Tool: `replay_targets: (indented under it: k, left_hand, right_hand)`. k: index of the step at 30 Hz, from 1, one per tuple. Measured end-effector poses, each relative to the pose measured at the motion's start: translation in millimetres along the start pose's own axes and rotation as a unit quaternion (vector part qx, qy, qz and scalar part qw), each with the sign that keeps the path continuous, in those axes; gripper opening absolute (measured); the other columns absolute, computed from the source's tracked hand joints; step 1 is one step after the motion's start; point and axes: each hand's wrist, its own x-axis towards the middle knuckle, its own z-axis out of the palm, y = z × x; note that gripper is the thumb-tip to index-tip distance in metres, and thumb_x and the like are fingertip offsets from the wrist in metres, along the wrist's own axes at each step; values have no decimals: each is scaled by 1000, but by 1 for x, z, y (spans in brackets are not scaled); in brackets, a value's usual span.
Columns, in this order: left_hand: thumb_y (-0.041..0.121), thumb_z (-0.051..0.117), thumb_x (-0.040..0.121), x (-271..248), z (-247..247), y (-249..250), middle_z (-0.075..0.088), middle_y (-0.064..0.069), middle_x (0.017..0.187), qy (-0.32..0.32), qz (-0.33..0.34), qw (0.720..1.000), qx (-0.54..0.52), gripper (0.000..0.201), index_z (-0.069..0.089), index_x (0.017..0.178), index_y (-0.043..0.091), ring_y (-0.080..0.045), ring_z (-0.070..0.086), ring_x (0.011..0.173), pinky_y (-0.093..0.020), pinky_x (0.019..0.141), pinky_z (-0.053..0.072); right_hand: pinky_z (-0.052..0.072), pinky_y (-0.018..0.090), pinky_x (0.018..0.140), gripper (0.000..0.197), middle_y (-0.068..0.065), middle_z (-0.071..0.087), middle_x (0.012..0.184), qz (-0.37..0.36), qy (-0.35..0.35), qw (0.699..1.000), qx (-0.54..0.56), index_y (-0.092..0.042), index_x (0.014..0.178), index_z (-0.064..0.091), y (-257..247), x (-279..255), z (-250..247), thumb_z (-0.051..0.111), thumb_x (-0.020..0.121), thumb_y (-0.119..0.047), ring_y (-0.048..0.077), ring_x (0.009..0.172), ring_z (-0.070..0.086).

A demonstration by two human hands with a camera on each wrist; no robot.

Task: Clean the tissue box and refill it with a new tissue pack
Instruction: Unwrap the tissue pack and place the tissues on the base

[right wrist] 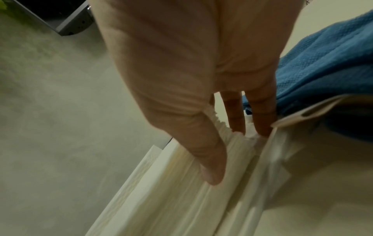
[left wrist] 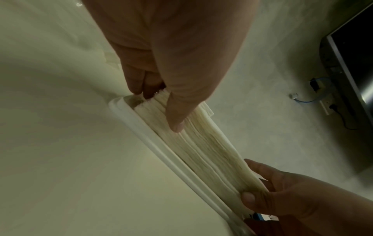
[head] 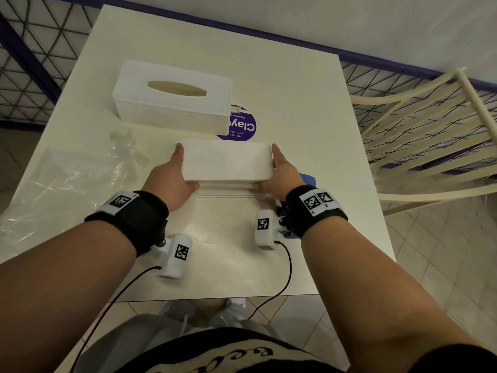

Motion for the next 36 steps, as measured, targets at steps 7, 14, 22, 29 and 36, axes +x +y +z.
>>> replay_targets:
  k: [7, 14, 22, 29, 36]
  left_hand:
    - [51, 48, 92, 1, -7, 25, -15, -11, 160, 44, 146, 983, 103, 87, -1, 153, 14, -28, -13, 147, -42, 119, -6]
    - [44, 18, 101, 23, 22, 26, -18, -5, 160, -69, 137, 959, 237, 65, -11, 152, 16, -22, -14, 148, -41, 119, -6]
    - [51, 14, 98, 23, 27, 16, -27, -4, 157, -76, 119, 960, 242, 67, -18, 150, 24, -22, -22, 146, -41, 119, -9]
    - [52, 15, 98, 29, 29, 15, -29, -3, 156, -87, 97, 967, 217, 67, -18, 150, 26, -23, -25, 145, -44, 119, -7]
    - [54, 16, 97, 30, 31, 13, -30, 0, 156, -77, 97, 969, 215, 67, -18, 150, 29, -21, -25, 144, -47, 119, -5]
  right_hand:
    - [25, 35, 117, 80, 5, 24, 158, -101, 128, 987, -3, -21, 151, 22, -29, 0, -1, 55, 79, -9, 25, 145, 24]
    - [0, 46, 119, 61, 2, -4, 163, -115, 31, 970, -214, -25, 153, 4, -34, 19, 59, 27, 100, -44, 22, 150, -6]
    - [-5, 45, 120, 64, -8, -13, 161, -93, 44, 976, -192, -31, 152, -7, -3, 22, 57, 18, 98, -54, 12, 148, -14]
    - [-2, 48, 120, 64, -9, -14, 161, -67, 3, 982, -176, -31, 152, -8, -8, 28, 51, 20, 99, -52, 12, 148, -15]
    - [2, 51, 119, 65, -8, -17, 161, -54, -20, 983, -174, -29, 152, -9, -15, 25, 47, 21, 99, -52, 13, 148, -17]
